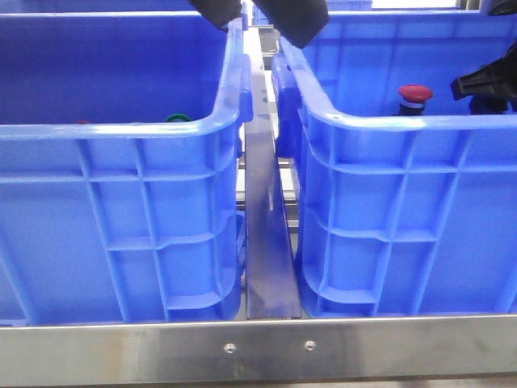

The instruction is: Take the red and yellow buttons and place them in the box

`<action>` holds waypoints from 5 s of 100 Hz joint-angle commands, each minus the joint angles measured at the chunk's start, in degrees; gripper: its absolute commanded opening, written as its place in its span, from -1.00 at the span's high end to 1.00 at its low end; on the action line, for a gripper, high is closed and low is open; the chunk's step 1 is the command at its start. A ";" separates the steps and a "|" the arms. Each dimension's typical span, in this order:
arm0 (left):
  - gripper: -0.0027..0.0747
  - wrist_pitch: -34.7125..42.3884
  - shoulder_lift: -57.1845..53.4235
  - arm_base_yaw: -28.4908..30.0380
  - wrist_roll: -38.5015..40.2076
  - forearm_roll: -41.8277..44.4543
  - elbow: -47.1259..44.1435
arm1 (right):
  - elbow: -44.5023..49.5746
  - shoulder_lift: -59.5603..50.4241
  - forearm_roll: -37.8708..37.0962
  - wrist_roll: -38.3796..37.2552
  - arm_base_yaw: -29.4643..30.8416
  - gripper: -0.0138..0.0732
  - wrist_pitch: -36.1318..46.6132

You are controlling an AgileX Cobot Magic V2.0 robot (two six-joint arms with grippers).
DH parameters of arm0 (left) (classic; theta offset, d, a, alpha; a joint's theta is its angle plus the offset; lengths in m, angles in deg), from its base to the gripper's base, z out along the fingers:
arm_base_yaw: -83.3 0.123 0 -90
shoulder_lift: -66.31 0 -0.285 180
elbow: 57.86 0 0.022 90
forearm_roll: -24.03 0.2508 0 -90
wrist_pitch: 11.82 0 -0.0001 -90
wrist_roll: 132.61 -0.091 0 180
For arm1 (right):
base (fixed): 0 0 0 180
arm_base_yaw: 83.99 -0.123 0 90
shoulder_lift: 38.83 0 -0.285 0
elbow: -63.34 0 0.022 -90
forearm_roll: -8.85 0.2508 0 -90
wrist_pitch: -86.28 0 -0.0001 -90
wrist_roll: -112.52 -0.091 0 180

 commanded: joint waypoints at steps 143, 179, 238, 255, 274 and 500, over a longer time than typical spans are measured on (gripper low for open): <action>0.98 17.51 -29.37 36.19 11.01 3.78 -20.72 | 34.38 -66.33 0.39 0.34 0.44 0.84 -9.51; 0.98 30.56 -52.39 38.08 11.01 2.51 -38.27 | 40.37 -81.76 0.39 0.34 0.44 0.84 -10.28; 0.98 36.28 -71.71 38.08 10.91 2.65 -52.30 | 48.23 -98.33 0.39 0.34 0.44 0.84 -13.69; 0.98 36.19 -71.71 38.08 10.91 2.65 -52.30 | 48.23 -98.33 0.39 0.34 0.44 0.84 -13.69; 0.98 36.01 -71.71 38.08 10.91 2.65 -52.30 | 48.23 -98.33 0.39 0.34 0.44 0.84 -13.69; 0.98 39.40 -82.99 50.36 11.02 2.38 -74.25 | 48.29 -98.21 0.39 0.34 0.37 0.84 -13.64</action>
